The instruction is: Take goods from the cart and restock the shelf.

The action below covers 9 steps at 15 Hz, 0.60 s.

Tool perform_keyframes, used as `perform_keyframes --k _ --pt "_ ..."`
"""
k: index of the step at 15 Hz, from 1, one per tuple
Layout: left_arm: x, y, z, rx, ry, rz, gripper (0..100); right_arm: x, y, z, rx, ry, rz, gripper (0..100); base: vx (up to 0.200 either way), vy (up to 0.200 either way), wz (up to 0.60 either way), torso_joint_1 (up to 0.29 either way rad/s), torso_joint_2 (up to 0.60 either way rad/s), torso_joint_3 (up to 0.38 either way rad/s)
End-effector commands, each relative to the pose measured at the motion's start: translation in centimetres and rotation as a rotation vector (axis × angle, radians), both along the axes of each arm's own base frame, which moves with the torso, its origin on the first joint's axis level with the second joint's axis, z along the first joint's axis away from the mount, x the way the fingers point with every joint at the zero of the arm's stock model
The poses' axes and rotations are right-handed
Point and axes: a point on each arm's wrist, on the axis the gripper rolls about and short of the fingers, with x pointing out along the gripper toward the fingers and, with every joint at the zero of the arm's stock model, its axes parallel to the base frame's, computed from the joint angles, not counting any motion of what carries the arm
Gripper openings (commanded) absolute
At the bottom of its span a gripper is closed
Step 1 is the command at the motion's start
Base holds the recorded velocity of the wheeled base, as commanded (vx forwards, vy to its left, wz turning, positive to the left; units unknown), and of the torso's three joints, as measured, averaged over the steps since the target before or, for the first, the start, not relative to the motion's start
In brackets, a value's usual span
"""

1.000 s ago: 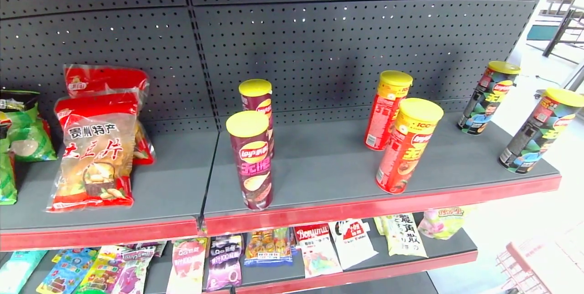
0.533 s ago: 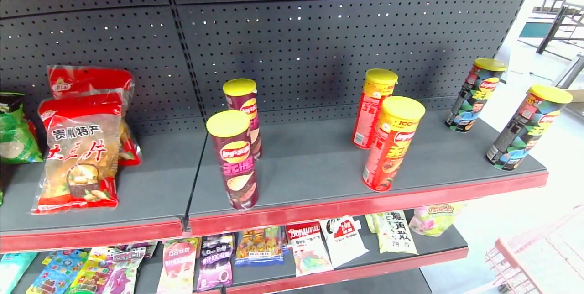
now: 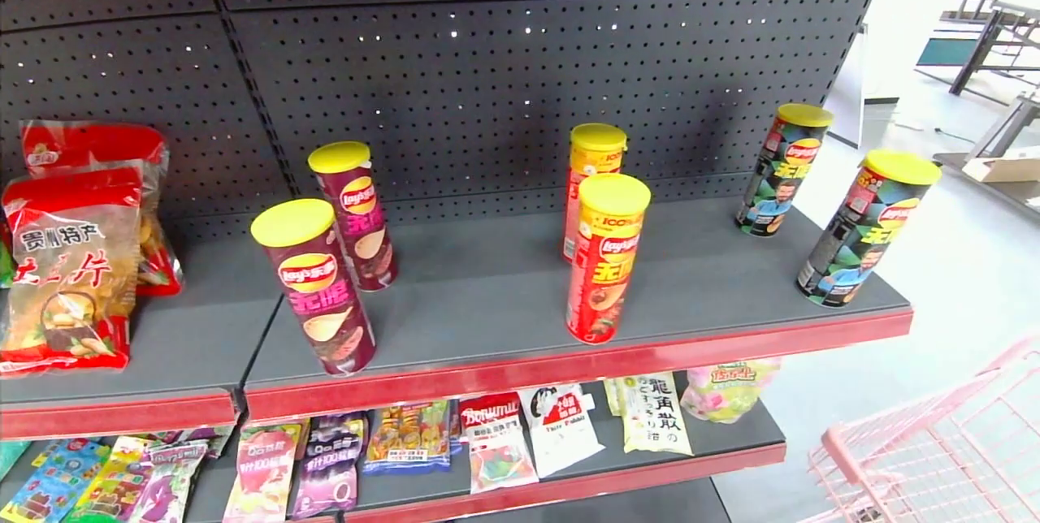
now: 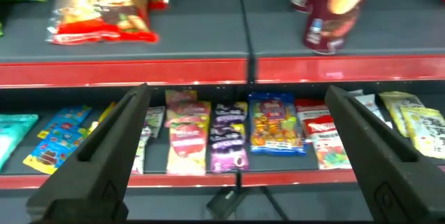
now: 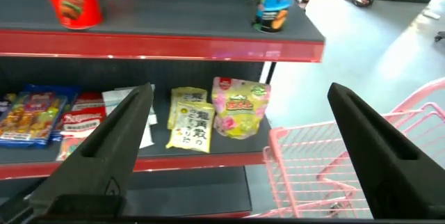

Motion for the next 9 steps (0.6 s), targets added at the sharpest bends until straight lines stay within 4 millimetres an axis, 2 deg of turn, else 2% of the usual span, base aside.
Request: perform_keyframes --k 1,8,9 --pt "0.01 0.00 0.00 -0.001 0.002 0.000 100 -0.01 0.00 0.00 0.000 -0.001 0.000 100 0.000 -0.200 0.00 0.007 0.01 -0.007" --pt "0.01 0.01 0.00 -0.002 0.002 0.005 100 -0.01 0.00 0.00 0.003 -0.001 0.001 100 0.000 -0.200 0.00 0.000 0.00 0.002" --pt "0.01 0.00 0.00 -0.004 0.001 0.002 100 0.01 0.00 -0.03 0.004 -0.001 0.000 100 0.000 0.000 0.00 0.000 0.00 0.000"
